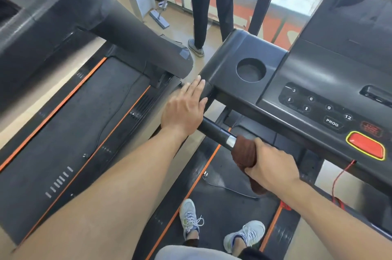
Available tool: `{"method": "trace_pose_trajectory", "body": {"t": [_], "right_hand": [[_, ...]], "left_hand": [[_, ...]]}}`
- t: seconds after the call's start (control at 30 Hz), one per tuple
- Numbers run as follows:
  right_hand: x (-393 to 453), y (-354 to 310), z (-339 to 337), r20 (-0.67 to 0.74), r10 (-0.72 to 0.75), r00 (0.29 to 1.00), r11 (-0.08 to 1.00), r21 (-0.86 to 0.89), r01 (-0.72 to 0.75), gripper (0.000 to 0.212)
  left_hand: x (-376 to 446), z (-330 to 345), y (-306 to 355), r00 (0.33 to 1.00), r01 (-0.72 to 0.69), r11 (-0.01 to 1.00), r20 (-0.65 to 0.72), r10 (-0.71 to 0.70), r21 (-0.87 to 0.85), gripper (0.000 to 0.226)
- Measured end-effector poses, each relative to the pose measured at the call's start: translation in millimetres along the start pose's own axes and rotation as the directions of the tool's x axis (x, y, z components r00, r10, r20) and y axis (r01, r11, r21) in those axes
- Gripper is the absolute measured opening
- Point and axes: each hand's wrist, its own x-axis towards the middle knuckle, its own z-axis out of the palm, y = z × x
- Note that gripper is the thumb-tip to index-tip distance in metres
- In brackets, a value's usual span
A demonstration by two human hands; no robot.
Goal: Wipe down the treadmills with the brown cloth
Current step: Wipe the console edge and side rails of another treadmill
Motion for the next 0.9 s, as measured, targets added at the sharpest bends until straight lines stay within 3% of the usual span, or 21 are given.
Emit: {"method": "trace_pose_trajectory", "body": {"t": [0.17,0.27,0.4,0.53,0.7,0.77,0.9], "right_hand": [[46,-64,-10,-0.074,-0.136,0.988,0.981,0.126,0.145,0.038],[61,-86,-16,-0.083,-0.138,0.987,0.973,0.174,0.150,0.039],[70,-76,-19,0.075,-0.188,0.979,0.966,0.197,0.170,0.046],[68,-40,-25,0.309,-0.224,0.924,0.944,0.303,0.127,0.051],[3,69,-22,0.557,-0.093,0.825,0.938,0.326,-0.114,0.030],[-10,79,-22,0.519,-0.046,0.853,0.937,0.317,-0.143,0.029],[-9,49,-14,0.310,-0.015,0.951,0.997,0.083,-0.011,0.051]], "left_hand": [[0,-4,2,1.000,0.014,0.999,0.009,-0.014,-0.030,0.054],[1,-5,2,1.000,0.013,1.000,0.011,-0.012,-0.027,0.053],[0,-7,4,1.000,0.017,0.999,0.012,-0.016,-0.041,0.052],[-1,-10,6,1.000,0.024,0.999,0.021,-0.023,-0.039,0.053],[0,-10,6,0.999,0.032,0.998,0.023,-0.031,-0.047,0.053],[-1,-9,6,0.999,0.036,0.999,0.014,-0.035,-0.034,0.052],[-1,-8,6,1.000,0.027,1.000,0.011,-0.026,-0.017,0.053]]}}
